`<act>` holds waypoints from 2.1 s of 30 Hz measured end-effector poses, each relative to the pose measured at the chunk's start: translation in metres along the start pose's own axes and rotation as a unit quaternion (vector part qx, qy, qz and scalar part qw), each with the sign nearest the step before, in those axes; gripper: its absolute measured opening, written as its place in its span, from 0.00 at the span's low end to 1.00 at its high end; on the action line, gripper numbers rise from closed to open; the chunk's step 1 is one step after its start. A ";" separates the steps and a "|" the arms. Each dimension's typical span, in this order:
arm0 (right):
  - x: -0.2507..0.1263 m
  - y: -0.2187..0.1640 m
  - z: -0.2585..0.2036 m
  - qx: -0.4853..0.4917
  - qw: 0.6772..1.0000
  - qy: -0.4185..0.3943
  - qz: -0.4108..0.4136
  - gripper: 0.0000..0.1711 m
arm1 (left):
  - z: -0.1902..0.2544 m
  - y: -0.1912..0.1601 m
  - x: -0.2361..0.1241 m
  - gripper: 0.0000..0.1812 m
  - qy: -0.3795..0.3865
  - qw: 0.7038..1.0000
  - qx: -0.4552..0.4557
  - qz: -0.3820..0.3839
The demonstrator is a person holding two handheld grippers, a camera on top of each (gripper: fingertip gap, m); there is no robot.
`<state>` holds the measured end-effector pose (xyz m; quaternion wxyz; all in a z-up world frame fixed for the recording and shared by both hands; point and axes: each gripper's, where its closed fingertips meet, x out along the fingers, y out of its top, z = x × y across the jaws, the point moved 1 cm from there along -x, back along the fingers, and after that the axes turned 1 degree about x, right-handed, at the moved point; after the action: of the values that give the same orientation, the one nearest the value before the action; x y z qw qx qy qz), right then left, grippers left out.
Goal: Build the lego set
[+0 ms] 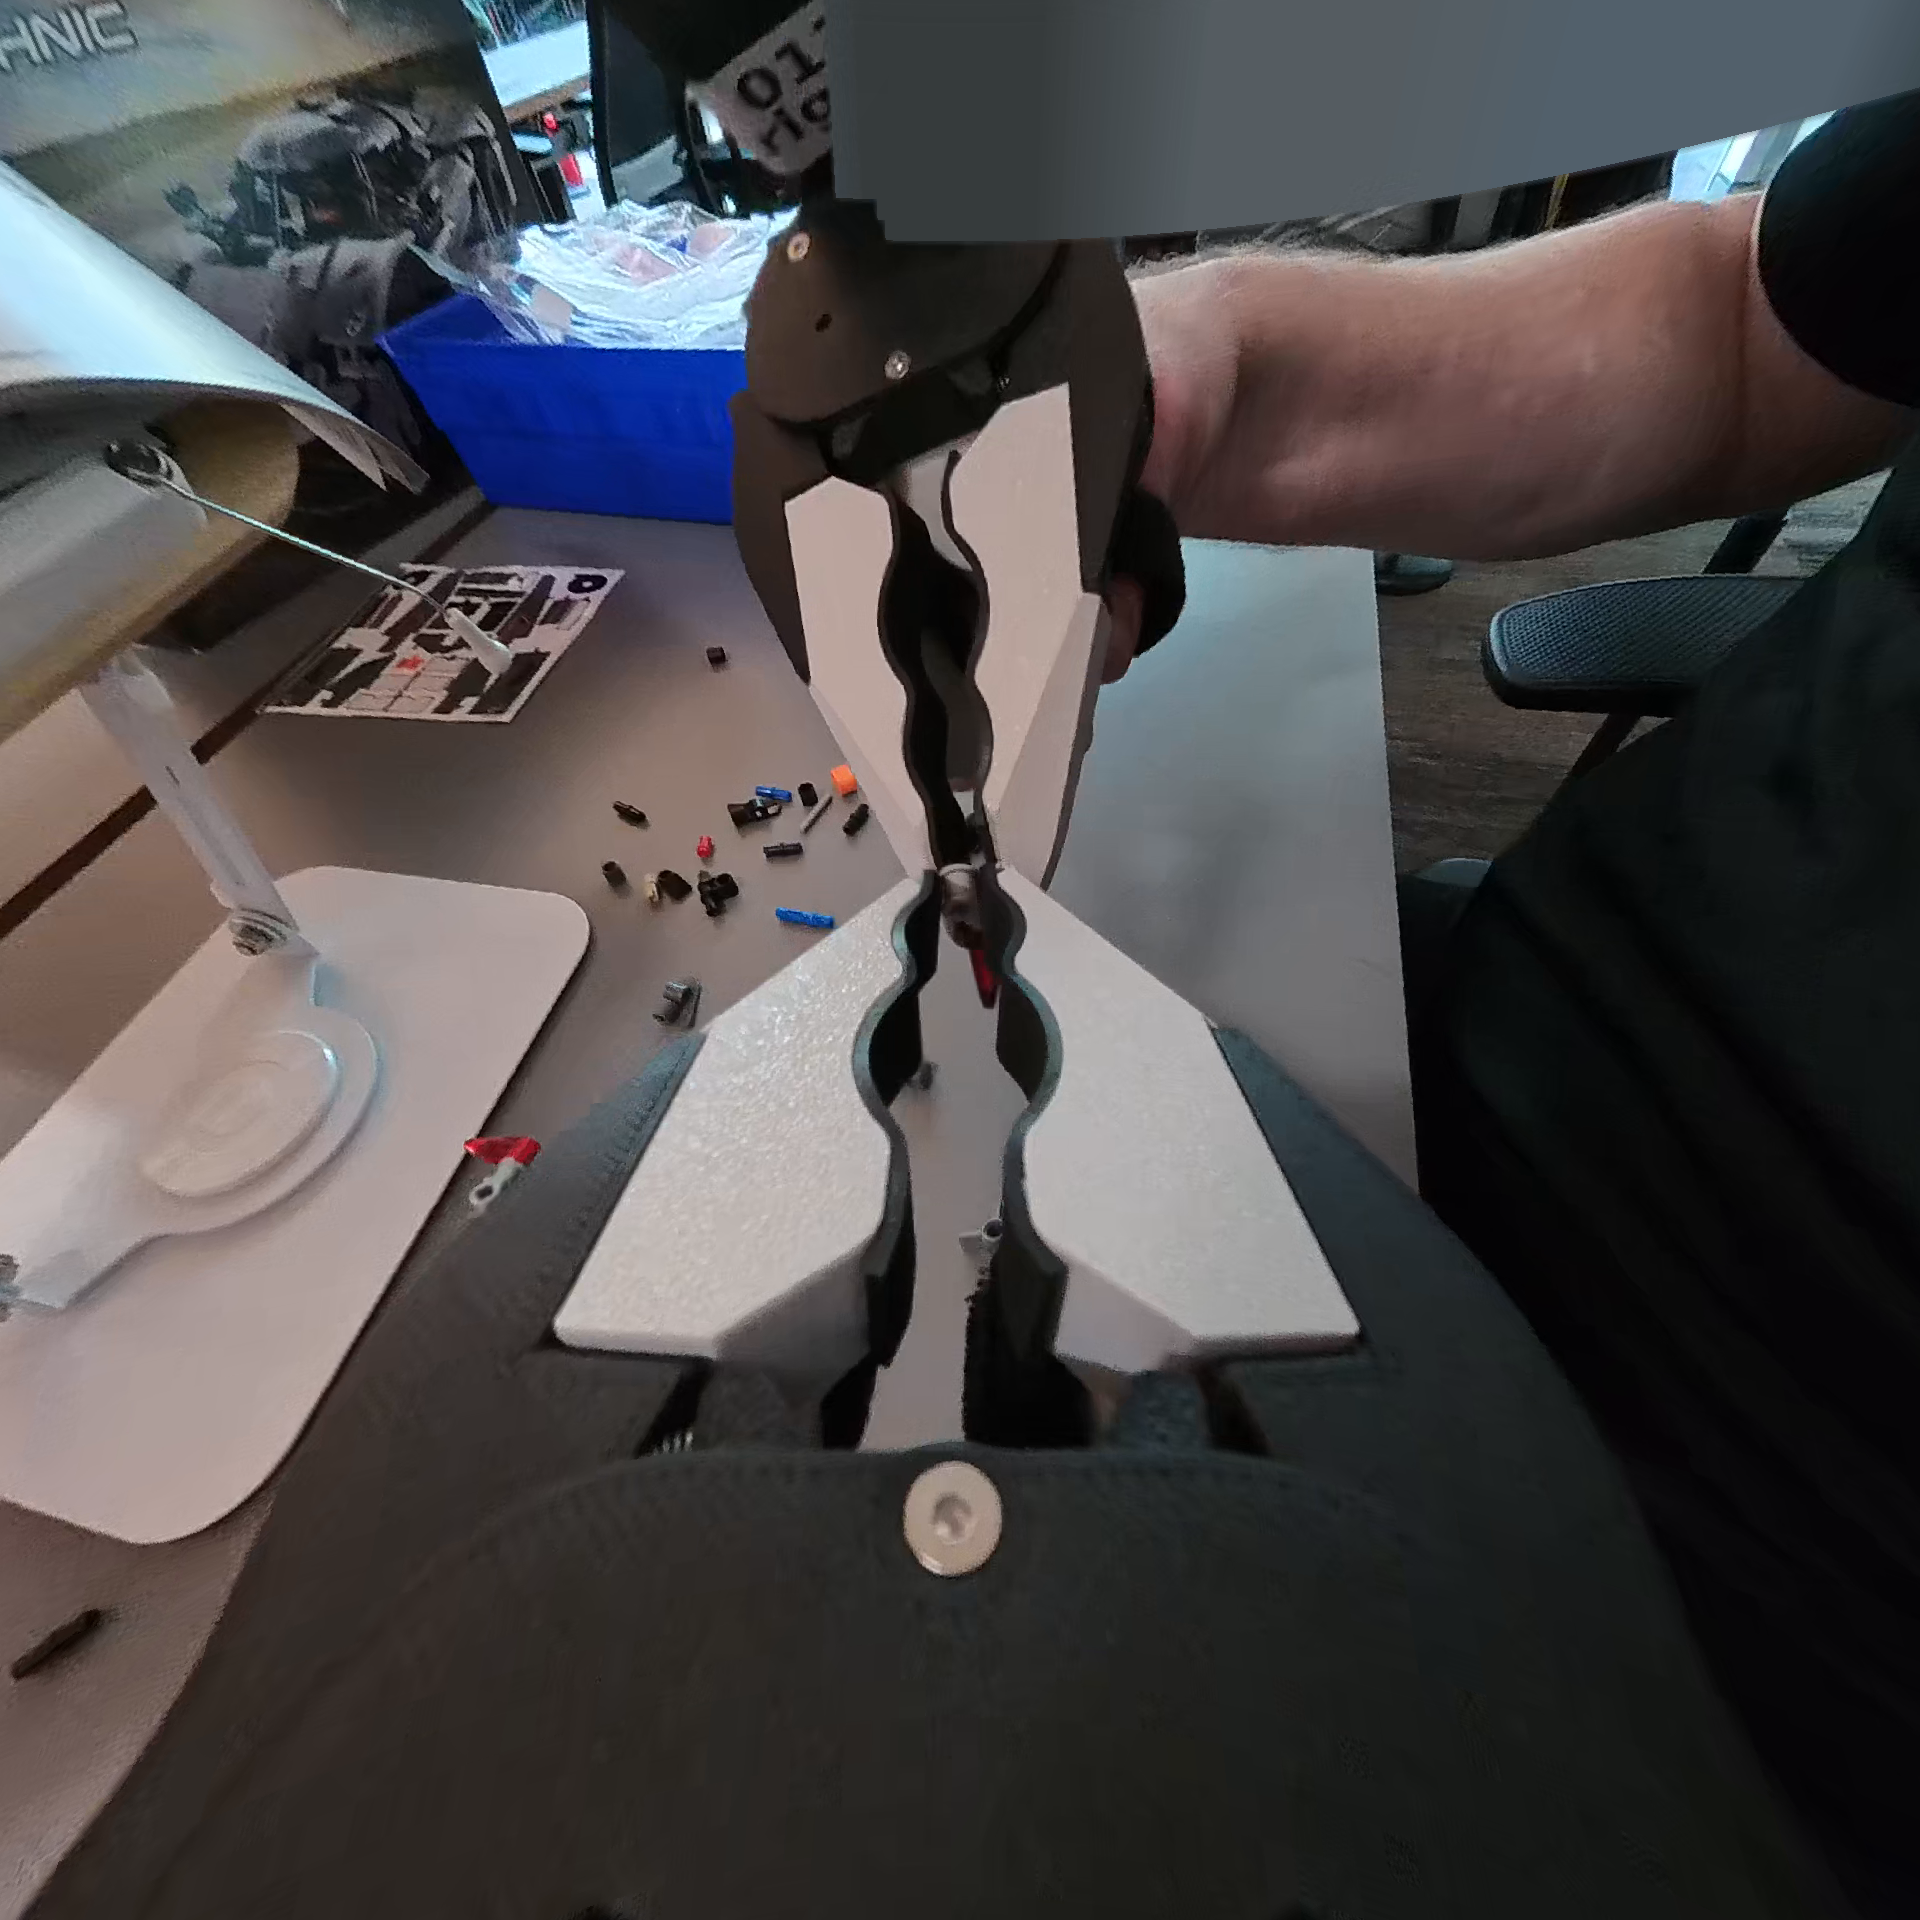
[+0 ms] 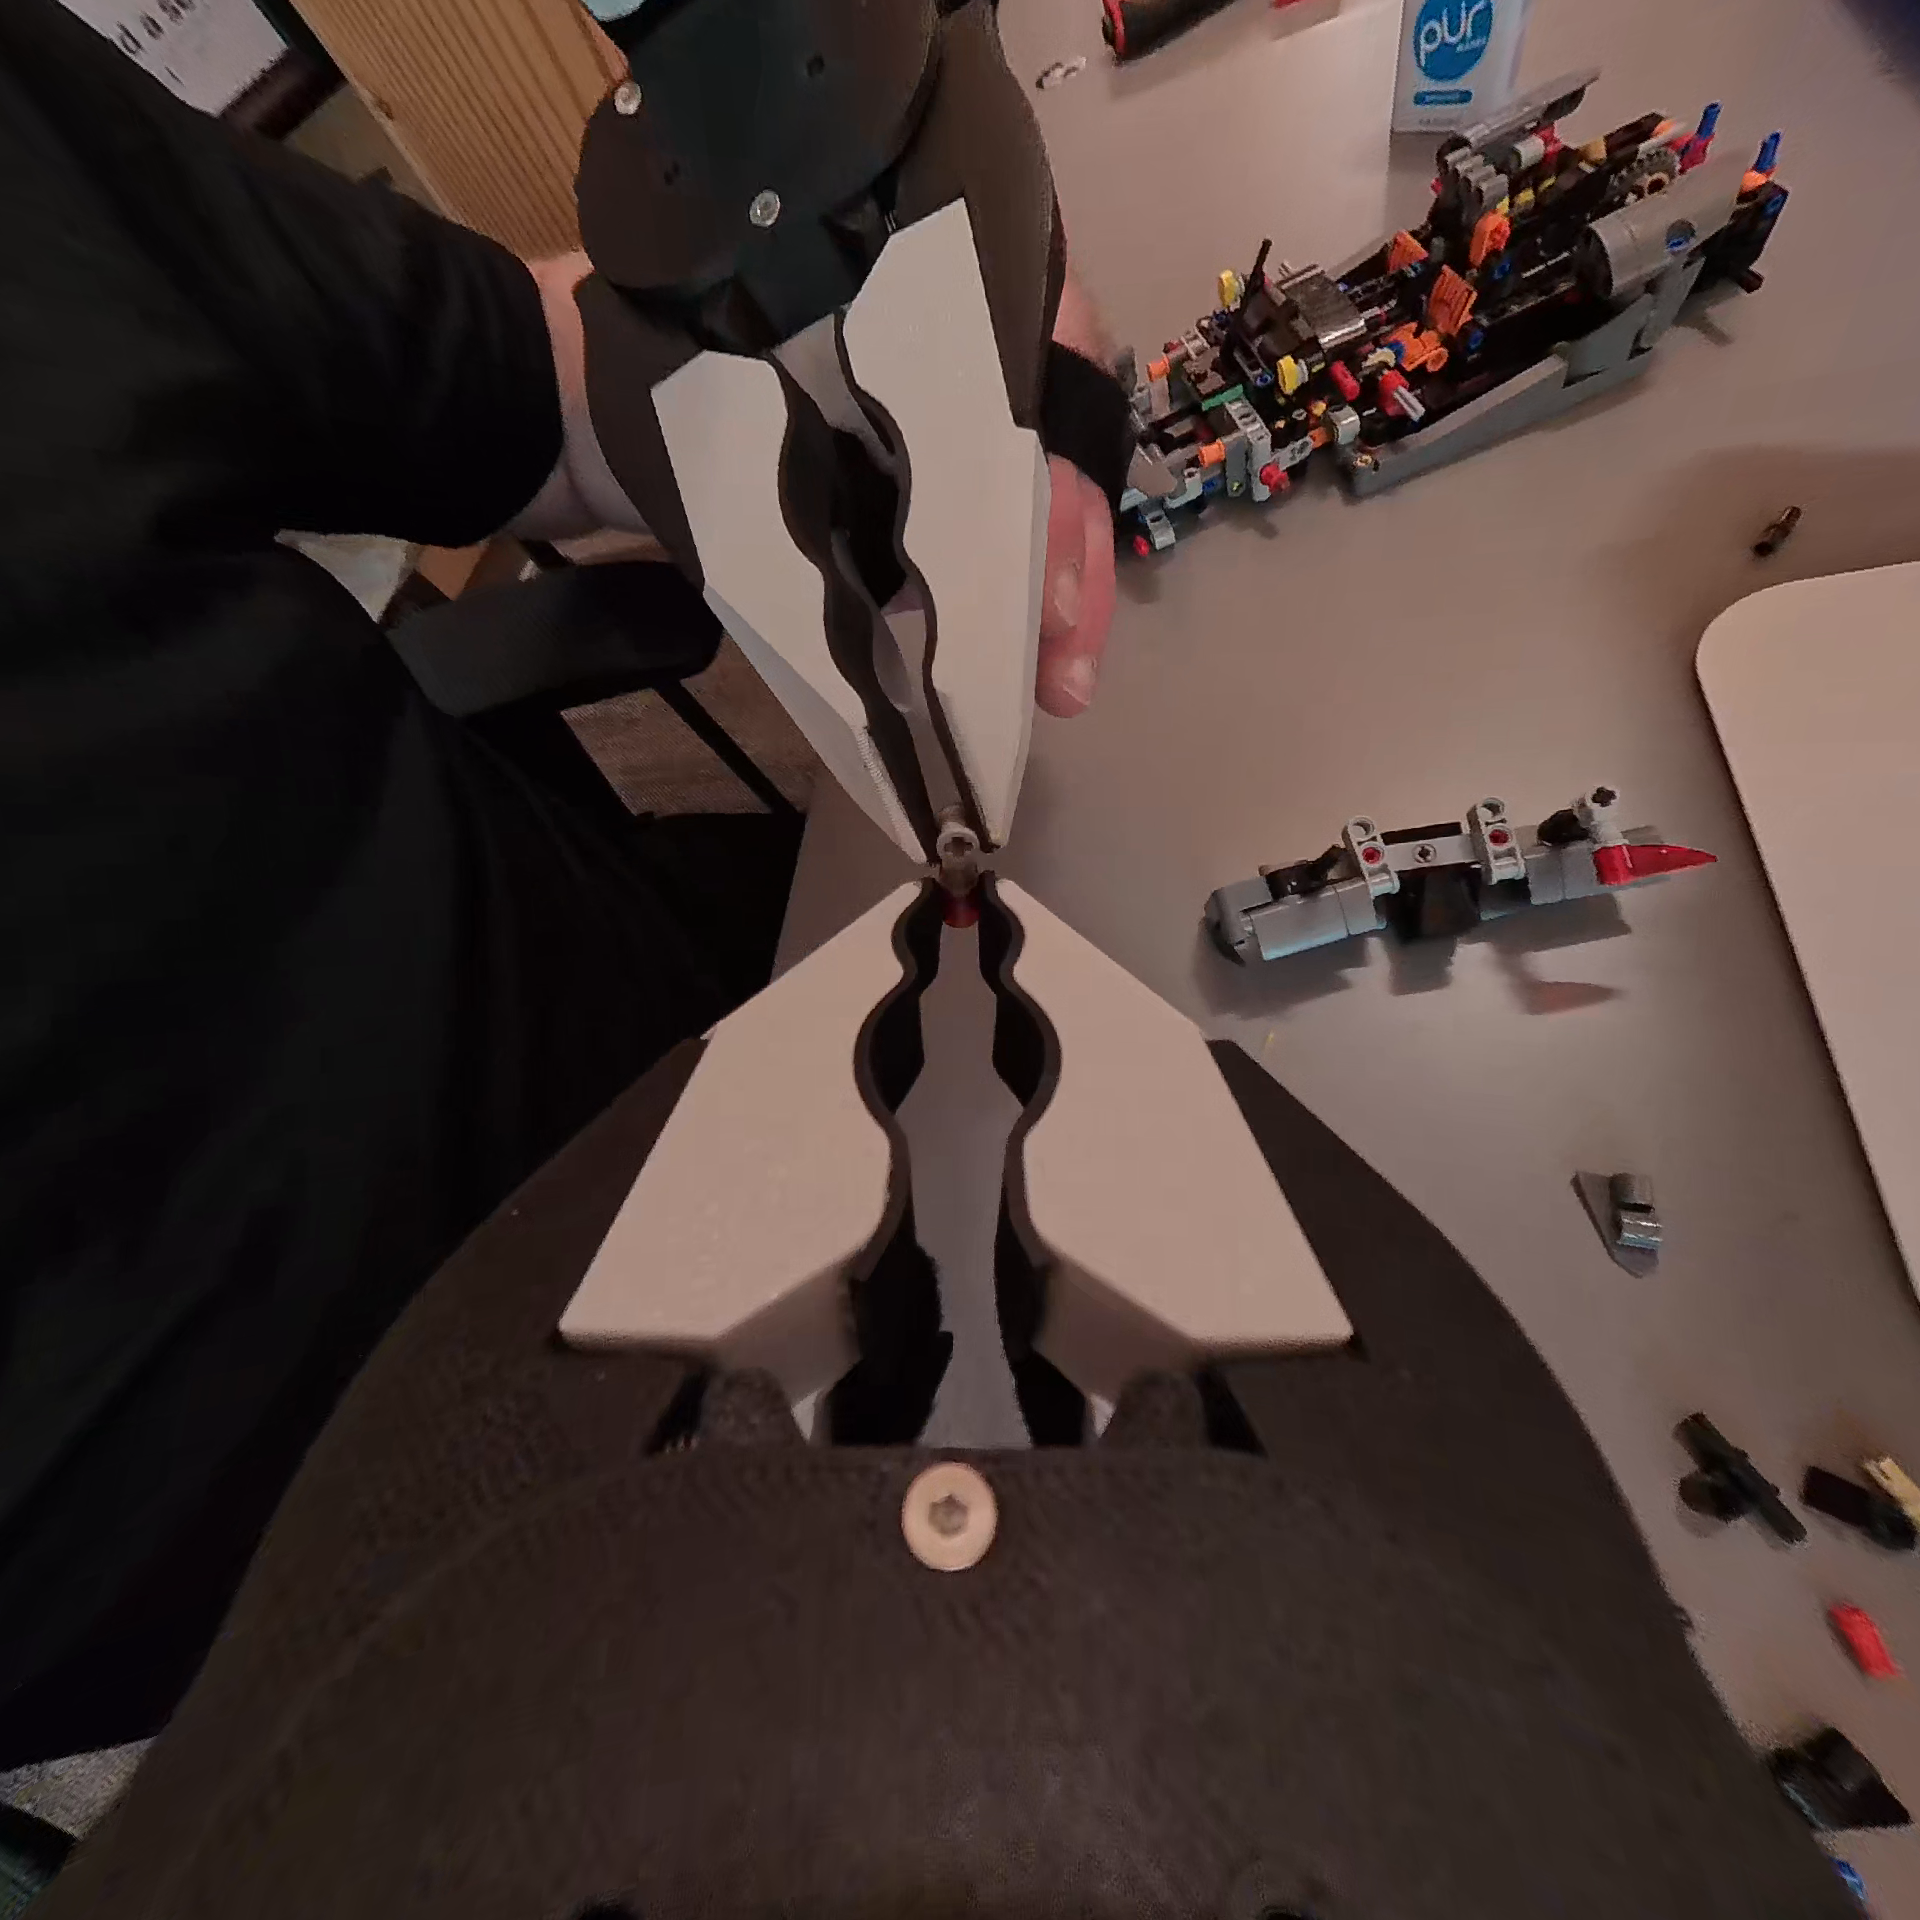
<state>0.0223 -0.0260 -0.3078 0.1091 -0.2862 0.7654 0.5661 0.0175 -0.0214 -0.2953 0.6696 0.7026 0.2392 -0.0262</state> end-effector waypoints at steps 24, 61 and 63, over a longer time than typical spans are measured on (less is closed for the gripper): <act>-0.008 0.022 0.012 -0.222 0.892 -0.388 0.070 0.22 | -0.033 -0.001 -0.013 0.02 -0.028 0.819 -0.508 0.266; -0.020 0.023 -0.001 0.015 0.960 -0.110 0.259 0.11 | -0.021 0.008 -0.020 0.06 0.081 0.920 -0.299 0.241; -0.021 0.022 -0.004 0.018 0.961 -0.087 0.261 0.11 | -0.017 0.011 -0.020 0.06 0.094 0.944 -0.230 0.217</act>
<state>0.0277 -0.0188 -0.2785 0.0286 -0.0241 0.8109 0.5840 -0.0011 -0.0113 -0.2766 0.7769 0.5635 0.1423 0.2421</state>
